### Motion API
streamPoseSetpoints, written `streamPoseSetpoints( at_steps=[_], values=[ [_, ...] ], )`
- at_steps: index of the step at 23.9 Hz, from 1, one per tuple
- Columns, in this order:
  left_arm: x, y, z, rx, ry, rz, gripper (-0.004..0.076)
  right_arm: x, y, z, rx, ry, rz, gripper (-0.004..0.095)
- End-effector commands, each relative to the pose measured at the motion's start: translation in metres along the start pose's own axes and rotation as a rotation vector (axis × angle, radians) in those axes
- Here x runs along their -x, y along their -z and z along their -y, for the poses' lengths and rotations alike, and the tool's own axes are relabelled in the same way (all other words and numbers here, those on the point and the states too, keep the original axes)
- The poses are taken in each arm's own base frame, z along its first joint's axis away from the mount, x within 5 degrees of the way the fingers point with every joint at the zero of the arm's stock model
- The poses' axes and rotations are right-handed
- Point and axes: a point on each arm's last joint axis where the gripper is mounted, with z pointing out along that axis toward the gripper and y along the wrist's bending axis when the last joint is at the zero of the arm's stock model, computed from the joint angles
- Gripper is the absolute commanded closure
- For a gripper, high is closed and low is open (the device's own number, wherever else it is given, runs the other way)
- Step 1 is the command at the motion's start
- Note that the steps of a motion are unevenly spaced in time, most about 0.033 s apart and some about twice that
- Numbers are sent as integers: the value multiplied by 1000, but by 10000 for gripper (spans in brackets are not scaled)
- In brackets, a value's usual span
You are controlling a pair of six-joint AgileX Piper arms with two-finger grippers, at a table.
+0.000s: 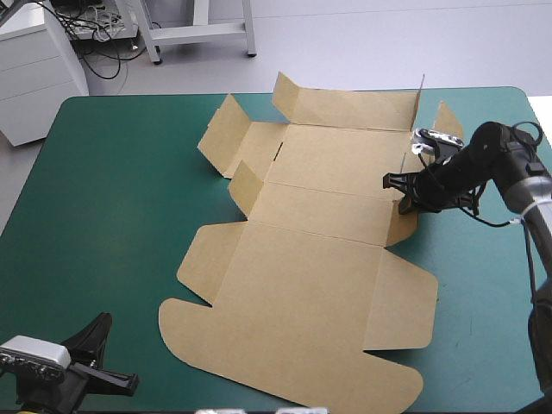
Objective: Fold the box
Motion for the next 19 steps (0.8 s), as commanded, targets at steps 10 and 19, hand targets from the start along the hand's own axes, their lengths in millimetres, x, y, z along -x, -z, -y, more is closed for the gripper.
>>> streamPoseSetpoints(
  at_steps=[10, 19],
  values=[
    [12, 1, -1, 0, 11, 74, 756, 48, 1, -55, -105, 565, 45, 931],
    [12, 1, -1, 0, 11, 74, 756, 46, -31, -139, -209, 1272, 83, 931]
  ],
)
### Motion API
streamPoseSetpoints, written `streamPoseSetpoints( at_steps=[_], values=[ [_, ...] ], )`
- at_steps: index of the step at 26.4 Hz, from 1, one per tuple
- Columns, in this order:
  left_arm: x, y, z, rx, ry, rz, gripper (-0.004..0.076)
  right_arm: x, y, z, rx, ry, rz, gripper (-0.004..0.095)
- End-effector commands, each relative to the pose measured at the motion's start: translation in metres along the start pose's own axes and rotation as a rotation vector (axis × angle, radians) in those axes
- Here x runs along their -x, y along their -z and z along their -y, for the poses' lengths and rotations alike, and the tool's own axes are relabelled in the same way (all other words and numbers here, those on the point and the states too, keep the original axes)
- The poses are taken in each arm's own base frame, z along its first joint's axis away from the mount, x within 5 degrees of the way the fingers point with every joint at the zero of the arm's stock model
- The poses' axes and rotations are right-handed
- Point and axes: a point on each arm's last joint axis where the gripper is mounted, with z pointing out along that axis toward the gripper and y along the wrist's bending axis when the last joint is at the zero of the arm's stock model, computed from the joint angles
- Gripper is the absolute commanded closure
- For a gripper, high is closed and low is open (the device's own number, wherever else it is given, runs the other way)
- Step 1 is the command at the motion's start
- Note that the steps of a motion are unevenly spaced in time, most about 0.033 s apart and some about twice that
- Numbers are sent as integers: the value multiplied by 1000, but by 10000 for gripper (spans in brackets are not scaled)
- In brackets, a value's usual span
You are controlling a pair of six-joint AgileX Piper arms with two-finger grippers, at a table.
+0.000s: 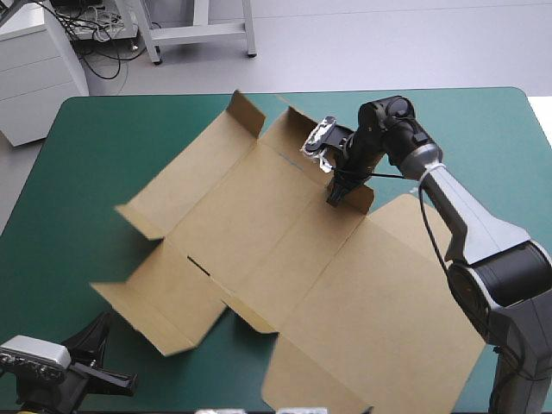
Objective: Fold the box
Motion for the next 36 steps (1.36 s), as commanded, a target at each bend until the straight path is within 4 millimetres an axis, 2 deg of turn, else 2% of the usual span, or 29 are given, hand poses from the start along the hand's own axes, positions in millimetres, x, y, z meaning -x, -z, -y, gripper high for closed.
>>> streamPoseSetpoints(
  at_steps=[1, 8, 12, 20, 24, 31, 36],
  values=[
    [12, 1, -1, 1, 9, 73, 756, 21, 30, -7, -127, 198, 108, 931],
    [12, 1, -1, 1, 11, 73, 756, 55, 29, -26, -219, 495, 264, 931],
    [12, 1, -1, 1, 11, 73, 756, 64, 25, -26, -224, 512, 348, 931],
    [12, 1, 0, -1, 11, 74, 756, 65, 3, -25, -191, 479, 323, 901],
    [12, 1, 0, -1, 11, 74, 756, 64, -2, -25, -179, 473, 304, 778],
    [12, 1, 0, -1, 11, 74, 756, 65, -1, -24, -192, 474, 309, 359],
    [12, 1, -1, 1, 10, 73, 756, 64, 13, -24, -204, 404, 337, 336]
  ],
)
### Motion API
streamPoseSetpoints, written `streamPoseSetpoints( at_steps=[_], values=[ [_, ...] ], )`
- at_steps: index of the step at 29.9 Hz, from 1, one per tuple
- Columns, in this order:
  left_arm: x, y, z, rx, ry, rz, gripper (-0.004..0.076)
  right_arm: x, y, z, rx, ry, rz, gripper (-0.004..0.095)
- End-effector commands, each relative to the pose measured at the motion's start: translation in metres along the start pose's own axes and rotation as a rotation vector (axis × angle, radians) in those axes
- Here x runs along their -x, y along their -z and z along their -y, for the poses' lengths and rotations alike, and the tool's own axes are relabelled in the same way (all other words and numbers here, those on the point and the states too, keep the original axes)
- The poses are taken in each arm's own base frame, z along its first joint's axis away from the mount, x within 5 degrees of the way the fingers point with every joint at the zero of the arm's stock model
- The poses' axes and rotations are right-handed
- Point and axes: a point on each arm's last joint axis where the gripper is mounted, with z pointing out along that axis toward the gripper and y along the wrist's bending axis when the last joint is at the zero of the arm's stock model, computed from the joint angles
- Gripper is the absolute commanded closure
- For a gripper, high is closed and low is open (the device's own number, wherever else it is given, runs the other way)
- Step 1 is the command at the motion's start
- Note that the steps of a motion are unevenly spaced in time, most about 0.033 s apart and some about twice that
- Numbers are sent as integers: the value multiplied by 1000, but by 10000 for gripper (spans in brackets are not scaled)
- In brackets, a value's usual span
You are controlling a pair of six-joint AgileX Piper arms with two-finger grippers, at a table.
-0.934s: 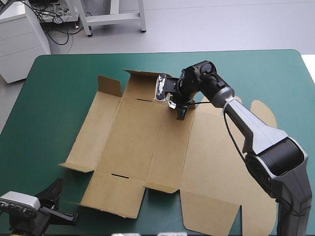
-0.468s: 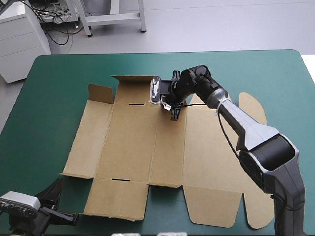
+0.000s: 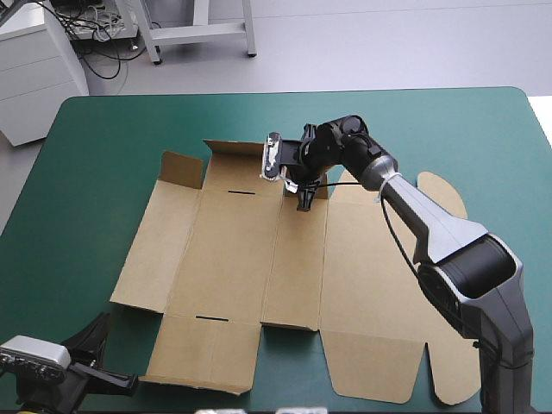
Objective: Fold the box
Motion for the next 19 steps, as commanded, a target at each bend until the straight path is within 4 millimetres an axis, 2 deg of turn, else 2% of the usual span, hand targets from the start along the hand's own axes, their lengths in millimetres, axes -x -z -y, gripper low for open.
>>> streamPoseSetpoints(
  at_steps=[1, 5, 7, 10, 12, 13, 17, 19],
  values=[
    [12, 1, -1, 1, 9, 73, 756, 15, 54, 14, -139, -57, 91, 336],
    [12, 1, -1, 3, 8, 73, 756, 20, 82, 17, -183, -148, 132, 350],
    [12, 1, -1, 4, 6, 73, 756, 23, 97, 18, -200, -205, 156, 421],
    [12, 1, -1, 4, 6, 73, 756, 23, 117, 18, -227, -275, 178, 648],
    [12, 1, -1, 4, 6, 73, 756, 22, 130, 18, -261, -350, 177, 884],
    [12, 1, -1, 9, 1, 72, 756, 21, 136, 19, -274, -388, 178, 927],
    [12, 1, -6, 60, -55, 66, 755, 11, 155, 21, -357, -616, 137, 911],
    [12, 1, -6, 67, -63, 67, 750, 6, 158, 18, -354, -682, 83, 910]
  ],
)
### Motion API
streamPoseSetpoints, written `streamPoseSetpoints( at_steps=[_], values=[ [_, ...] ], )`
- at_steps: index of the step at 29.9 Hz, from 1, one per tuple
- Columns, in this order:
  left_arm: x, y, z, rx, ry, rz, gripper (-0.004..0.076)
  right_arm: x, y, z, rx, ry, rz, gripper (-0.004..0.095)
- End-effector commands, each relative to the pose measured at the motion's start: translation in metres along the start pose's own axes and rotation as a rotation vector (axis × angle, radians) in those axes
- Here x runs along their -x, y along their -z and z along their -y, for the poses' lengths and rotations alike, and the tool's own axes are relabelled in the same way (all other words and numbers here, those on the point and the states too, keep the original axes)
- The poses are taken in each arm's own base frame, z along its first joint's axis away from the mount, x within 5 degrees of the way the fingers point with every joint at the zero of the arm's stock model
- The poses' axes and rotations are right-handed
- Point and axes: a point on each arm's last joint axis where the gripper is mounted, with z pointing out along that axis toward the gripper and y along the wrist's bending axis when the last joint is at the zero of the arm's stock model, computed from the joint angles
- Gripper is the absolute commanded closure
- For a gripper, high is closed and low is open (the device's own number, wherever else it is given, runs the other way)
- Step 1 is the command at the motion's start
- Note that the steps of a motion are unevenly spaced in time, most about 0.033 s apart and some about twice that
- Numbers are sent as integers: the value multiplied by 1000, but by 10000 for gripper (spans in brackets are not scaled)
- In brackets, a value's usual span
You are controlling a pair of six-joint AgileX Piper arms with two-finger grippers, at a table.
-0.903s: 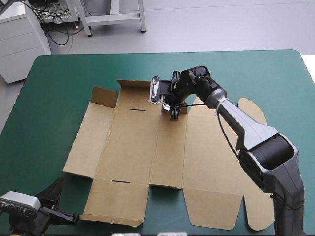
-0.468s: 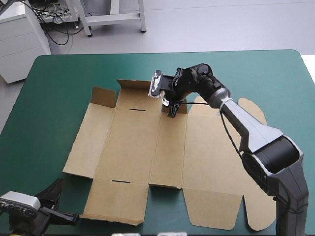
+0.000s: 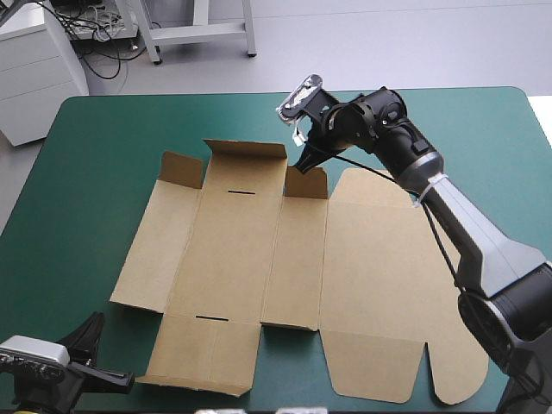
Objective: Fold the box
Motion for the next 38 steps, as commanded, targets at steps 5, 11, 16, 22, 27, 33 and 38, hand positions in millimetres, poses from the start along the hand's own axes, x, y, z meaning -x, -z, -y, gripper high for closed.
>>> streamPoseSetpoints(
  at_steps=[5, 11, 16, 22, 27, 33, 38],
  values=[
    [13, 1, -3, 23, -12, 78, 617, -10, 57, 10, -103, -263, -26, 910],
    [13, 1, -3, 22, -10, 78, 290, -30, 74, 5, -139, -328, -20, 911],
    [12, 1, -3, 19, 59, 75, 211, -56, 87, -6, -125, -363, -51, 912],
    [19, -1, -3, 9, 103, 12, 213, -96, 109, -22, -126, -434, -26, 912],
    [49, -8, -9, 27, 85, -31, 216, -139, 127, -36, -136, -496, -5, 912],
    [94, -29, -16, 28, 81, -126, 216, -185, 148, -56, -142, -521, 11, 913],
    [121, -66, -23, 10, 83, -281, 216, -211, 168, -66, -157, -531, 57, 912]
  ],
)
